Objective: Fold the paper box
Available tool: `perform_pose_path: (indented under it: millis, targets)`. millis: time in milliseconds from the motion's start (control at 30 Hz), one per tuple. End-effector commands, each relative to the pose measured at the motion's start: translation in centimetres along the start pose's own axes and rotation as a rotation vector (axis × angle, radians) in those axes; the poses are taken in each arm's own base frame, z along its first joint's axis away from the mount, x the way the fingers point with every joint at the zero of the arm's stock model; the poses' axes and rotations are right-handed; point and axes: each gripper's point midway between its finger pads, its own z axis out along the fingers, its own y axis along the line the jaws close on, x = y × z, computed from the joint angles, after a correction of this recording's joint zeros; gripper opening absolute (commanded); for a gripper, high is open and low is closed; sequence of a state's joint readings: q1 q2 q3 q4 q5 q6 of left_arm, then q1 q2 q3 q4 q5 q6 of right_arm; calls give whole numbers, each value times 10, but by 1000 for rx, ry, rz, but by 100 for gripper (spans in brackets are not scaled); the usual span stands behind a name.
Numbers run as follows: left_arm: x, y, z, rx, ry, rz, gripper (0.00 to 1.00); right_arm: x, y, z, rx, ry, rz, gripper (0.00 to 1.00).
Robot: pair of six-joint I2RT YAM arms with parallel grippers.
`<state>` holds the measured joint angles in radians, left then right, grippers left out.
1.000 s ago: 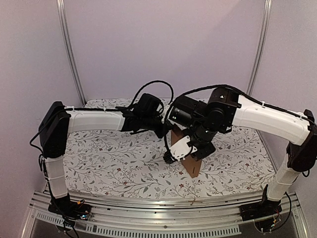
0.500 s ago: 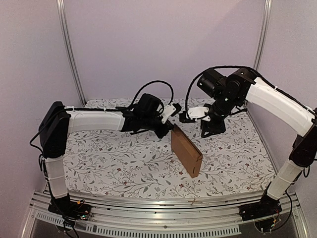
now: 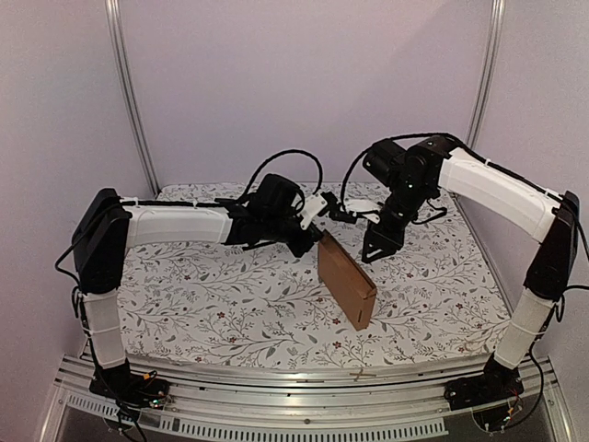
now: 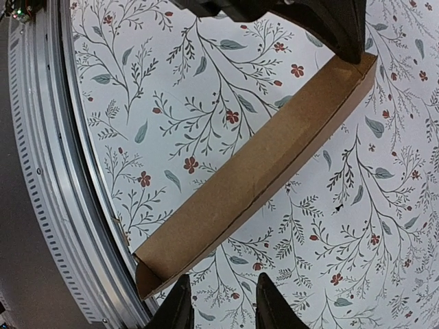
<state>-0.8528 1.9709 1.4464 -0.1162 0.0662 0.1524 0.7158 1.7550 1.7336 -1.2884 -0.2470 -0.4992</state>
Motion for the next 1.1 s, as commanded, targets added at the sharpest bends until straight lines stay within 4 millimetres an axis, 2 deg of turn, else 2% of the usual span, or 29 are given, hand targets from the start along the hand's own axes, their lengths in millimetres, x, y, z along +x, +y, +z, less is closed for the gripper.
perform_pose_path:
  millis: [0, 633, 1067]
  targets:
    - [41, -11, 3, 16, 134, 1, 0, -6, 3, 14, -63, -17, 76, 28]
    - [42, -12, 5, 21, 136, 0, 0, -2, 8, 39, -138, 27, 114, 12]
    - [40, -11, 5, 14, 132, -13, 3, 2, 9, 50, -151, 34, 114, 7]
